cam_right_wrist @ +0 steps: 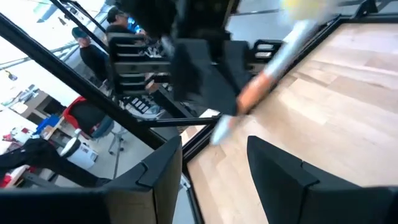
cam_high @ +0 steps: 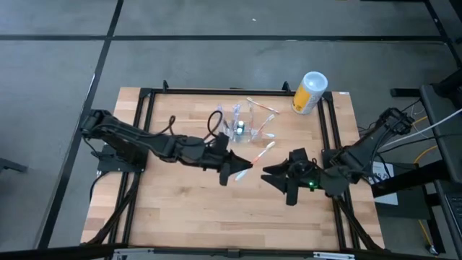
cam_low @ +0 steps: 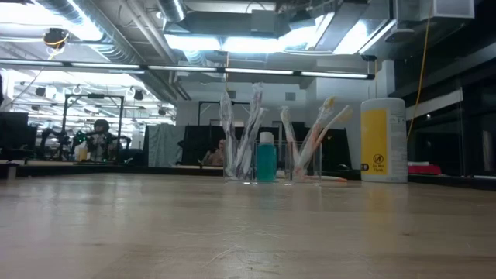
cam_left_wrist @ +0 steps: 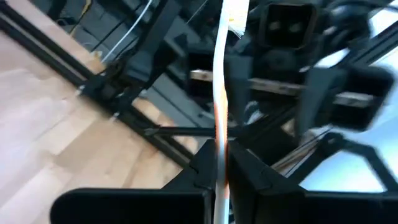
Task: Pick & Place toothbrushing station
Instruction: Put the orange toothbrush into the right section of the transparent organizer
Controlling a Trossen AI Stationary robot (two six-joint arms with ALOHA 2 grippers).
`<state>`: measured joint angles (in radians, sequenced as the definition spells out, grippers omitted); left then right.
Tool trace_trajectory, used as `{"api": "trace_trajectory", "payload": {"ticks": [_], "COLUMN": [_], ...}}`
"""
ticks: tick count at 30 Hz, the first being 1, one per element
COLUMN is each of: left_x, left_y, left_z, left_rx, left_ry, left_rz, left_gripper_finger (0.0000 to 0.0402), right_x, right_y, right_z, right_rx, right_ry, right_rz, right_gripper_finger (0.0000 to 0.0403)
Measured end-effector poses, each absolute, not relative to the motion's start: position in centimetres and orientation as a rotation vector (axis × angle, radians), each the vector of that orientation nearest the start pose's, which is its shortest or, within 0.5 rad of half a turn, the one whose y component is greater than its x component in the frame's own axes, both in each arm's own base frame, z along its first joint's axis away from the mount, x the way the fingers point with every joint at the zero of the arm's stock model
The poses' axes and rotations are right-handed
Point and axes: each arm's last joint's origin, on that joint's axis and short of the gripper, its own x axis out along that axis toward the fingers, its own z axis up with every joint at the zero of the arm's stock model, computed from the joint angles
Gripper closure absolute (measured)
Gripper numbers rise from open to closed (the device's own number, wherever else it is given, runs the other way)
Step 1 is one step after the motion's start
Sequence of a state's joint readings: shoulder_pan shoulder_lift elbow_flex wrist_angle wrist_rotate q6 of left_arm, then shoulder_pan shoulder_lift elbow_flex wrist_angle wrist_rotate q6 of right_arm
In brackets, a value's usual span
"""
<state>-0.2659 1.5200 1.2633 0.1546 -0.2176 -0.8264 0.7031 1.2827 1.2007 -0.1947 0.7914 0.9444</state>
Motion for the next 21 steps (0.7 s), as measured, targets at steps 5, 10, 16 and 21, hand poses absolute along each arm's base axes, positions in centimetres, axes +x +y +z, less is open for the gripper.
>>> {"api": "trace_trajectory", "payload": {"ticks": [5,10,16,21], "left_x": [34.1,33.9,33.8,33.6], "left_y": [-9.4,-10.1,-10.6,-10.9], "left_z": [35.5,35.5,35.5,35.6], "left_rx": [-0.824,-0.826,-0.835,-0.838], "left_ry": [0.112,0.117,0.119,0.111], "left_rz": [-0.028,-0.035,-0.042,-0.049], "left_gripper_finger": [0.0389,0.0389,0.039,0.039], "right_x": [23.2,23.5,23.7,23.9], "right_y": [15.7,15.4,15.2,14.9], "right_z": [37.3,37.6,37.8,38.0], "right_rx": [0.731,0.717,0.708,0.7], "right_ry": [0.141,0.118,0.094,0.074], "right_rz": [-0.177,-0.181,-0.184,-0.187], "right_gripper_finger": [0.0218,0.0218,0.0223,0.0256]}}
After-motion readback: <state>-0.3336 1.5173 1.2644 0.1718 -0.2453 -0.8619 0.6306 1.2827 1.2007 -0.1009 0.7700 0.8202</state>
